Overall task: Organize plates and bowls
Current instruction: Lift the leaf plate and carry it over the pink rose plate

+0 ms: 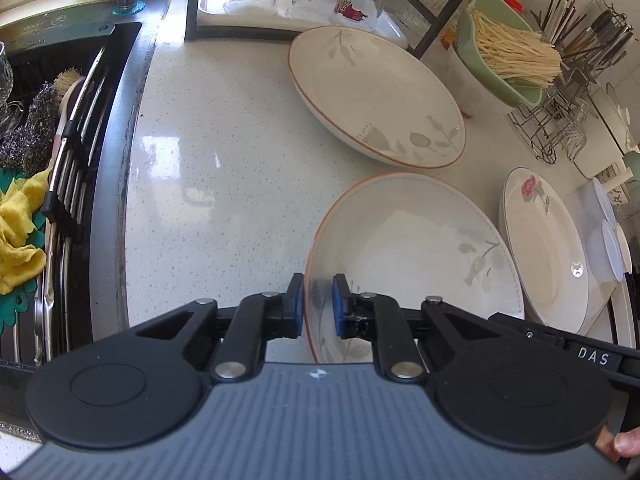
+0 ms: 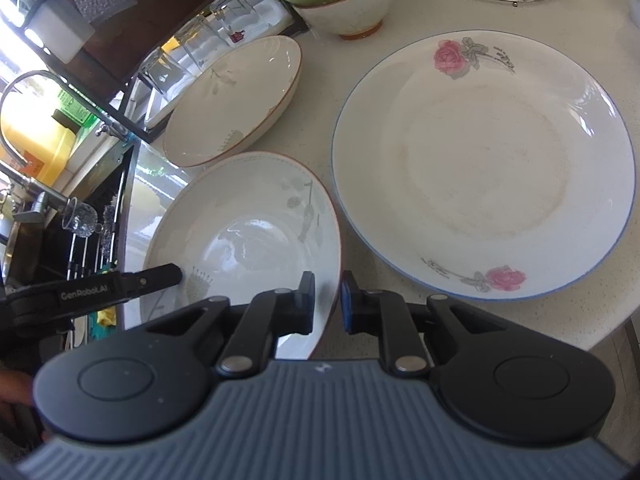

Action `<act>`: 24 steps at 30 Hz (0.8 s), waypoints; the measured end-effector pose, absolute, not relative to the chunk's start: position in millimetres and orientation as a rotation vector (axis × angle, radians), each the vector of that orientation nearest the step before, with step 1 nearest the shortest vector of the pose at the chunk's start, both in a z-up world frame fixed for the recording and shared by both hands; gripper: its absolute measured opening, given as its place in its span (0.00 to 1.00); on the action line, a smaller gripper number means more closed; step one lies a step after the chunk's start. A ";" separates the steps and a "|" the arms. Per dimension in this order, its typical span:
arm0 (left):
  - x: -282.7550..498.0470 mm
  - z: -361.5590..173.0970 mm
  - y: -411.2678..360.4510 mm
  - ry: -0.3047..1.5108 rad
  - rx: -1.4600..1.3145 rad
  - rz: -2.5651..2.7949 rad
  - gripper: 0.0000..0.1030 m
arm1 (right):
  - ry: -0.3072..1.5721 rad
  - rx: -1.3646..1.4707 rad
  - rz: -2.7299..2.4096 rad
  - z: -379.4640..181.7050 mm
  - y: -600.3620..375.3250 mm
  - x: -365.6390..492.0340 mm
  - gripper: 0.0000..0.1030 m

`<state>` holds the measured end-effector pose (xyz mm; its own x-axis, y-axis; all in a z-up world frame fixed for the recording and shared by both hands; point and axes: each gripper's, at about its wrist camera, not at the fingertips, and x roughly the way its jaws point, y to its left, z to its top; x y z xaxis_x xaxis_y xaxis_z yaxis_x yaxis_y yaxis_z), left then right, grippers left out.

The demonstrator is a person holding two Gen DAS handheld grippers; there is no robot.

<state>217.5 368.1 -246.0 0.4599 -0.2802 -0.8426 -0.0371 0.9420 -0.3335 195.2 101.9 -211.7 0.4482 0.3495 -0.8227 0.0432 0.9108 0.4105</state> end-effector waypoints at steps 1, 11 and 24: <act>218.3 -245.4 368.1 1.090 -0.321 -0.156 0.16 | 1.096 0.412 0.195 -211.1 101.4 194.9 0.16; 214.5 -219.7 375.6 1.101 -0.317 -0.220 0.16 | 1.098 0.419 0.231 -193.6 94.2 191.3 0.16; 217.4 -184.2 368.7 1.106 -0.297 -0.249 0.16 | 1.057 0.452 0.241 -162.7 85.2 194.6 0.17</act>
<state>217.4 368.7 -184.2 0.4278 -0.3419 -0.8367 0.0493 0.9332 -0.3561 194.6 85.2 -162.7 0.4771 0.4022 -0.7814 0.0231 0.8831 0.4686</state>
